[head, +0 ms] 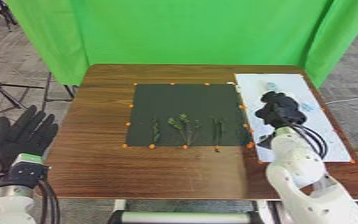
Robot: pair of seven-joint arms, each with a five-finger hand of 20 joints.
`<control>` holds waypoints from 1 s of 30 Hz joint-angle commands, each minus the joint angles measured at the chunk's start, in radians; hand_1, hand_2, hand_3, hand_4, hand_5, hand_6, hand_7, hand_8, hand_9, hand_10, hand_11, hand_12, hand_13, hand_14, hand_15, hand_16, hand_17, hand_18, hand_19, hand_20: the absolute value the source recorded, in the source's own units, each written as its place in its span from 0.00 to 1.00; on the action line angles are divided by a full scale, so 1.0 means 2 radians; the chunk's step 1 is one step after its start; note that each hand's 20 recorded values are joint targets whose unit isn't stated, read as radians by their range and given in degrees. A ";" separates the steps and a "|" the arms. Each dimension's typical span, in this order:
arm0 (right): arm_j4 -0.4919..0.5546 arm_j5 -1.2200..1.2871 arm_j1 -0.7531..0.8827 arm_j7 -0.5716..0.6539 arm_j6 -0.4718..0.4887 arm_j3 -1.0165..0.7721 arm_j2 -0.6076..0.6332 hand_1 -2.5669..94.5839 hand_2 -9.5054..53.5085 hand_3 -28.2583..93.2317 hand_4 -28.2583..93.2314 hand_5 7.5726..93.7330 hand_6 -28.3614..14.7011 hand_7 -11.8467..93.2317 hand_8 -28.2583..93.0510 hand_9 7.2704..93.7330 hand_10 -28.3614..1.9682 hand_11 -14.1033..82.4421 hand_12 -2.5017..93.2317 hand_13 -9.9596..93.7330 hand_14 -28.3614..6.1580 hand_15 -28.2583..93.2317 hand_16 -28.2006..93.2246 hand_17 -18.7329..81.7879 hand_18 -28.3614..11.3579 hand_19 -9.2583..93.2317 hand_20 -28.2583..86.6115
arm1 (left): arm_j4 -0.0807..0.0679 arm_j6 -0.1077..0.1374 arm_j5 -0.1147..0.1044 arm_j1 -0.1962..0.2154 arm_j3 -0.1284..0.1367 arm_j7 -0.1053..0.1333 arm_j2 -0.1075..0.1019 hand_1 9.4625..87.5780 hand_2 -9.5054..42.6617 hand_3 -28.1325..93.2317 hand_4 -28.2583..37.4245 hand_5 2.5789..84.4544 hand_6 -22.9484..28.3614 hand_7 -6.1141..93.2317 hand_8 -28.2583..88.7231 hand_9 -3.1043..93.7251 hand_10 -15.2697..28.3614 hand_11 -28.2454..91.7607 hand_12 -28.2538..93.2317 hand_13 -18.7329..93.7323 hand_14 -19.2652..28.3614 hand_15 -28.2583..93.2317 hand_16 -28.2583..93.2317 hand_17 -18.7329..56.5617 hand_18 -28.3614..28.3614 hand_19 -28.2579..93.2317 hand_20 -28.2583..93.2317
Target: Arrange flowers
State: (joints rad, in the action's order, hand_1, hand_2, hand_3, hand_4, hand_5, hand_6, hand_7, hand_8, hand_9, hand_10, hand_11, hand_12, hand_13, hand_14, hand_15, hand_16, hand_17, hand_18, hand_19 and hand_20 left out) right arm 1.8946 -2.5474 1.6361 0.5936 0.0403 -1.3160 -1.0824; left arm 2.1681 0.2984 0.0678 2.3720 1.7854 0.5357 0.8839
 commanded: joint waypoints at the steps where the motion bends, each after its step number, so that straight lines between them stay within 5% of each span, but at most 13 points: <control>1: -0.039 -0.002 -0.042 0.005 0.026 -0.001 0.015 0.51 0.00 0.90 0.00 0.48 0.52 0.23 0.14 0.49 0.54 0.24 0.15 0.77 0.59 0.73 0.51 0.59 0.17 1.00 0.59 | 0.006 -0.003 0.001 0.008 -0.004 0.002 0.003 0.22 0.51 0.83 0.00 0.47 0.58 0.26 0.14 0.41 0.67 0.44 0.31 0.40 0.70 0.57 0.14 0.20 0.70 0.52 0.30; 7: -0.079 0.013 -0.087 0.012 0.090 0.016 0.024 0.51 0.00 0.89 0.00 0.47 0.52 0.23 0.14 0.46 0.55 0.24 0.15 0.75 0.59 0.74 0.51 0.58 0.16 1.00 0.58 | 0.005 -0.002 0.003 0.005 -0.008 -0.001 0.008 0.22 0.51 0.83 0.00 0.47 0.58 0.26 0.14 0.41 0.67 0.44 0.31 0.40 0.70 0.57 0.14 0.20 0.70 0.52 0.30; 13: -0.119 0.020 -0.109 0.008 0.088 0.037 0.035 0.53 0.00 0.88 0.00 0.46 0.51 0.24 0.14 0.45 0.52 0.24 0.14 0.75 0.61 0.74 0.51 0.58 0.17 0.99 0.57 | 0.008 -0.001 0.002 0.011 -0.007 0.004 0.008 0.22 0.51 0.83 0.00 0.47 0.58 0.26 0.14 0.41 0.67 0.44 0.31 0.40 0.70 0.57 0.14 0.20 0.70 0.52 0.30; 25: -0.128 0.025 -0.098 0.030 0.114 0.037 0.029 0.63 0.00 0.84 0.00 0.66 0.62 0.31 0.17 0.70 0.53 0.30 0.21 0.80 0.73 0.67 0.56 0.59 0.17 1.00 0.58 | 0.007 0.000 -0.001 0.011 -0.009 0.004 0.008 0.22 0.52 0.83 0.00 0.47 0.58 0.26 0.14 0.41 0.67 0.44 0.31 0.40 0.70 0.57 0.14 0.20 0.70 0.52 0.30; 30: -0.127 0.025 -0.094 0.026 0.095 0.039 0.030 0.66 0.00 0.83 0.00 0.72 0.63 0.38 0.25 0.85 0.64 0.24 0.42 0.81 0.74 0.66 0.57 0.60 0.19 1.00 0.58 | 0.008 -0.001 -0.001 0.014 -0.010 0.007 0.007 0.22 0.52 0.83 0.00 0.47 0.58 0.26 0.14 0.41 0.67 0.44 0.31 0.40 0.70 0.57 0.14 0.20 0.70 0.52 0.30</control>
State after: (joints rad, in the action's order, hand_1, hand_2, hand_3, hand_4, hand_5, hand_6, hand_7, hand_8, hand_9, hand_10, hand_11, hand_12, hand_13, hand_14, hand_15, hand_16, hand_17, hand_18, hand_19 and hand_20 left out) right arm 1.6500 -2.4893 1.4175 0.6435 0.2634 -1.2482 -1.0225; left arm 2.1752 0.2988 0.0677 2.3847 1.7664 0.5433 0.8929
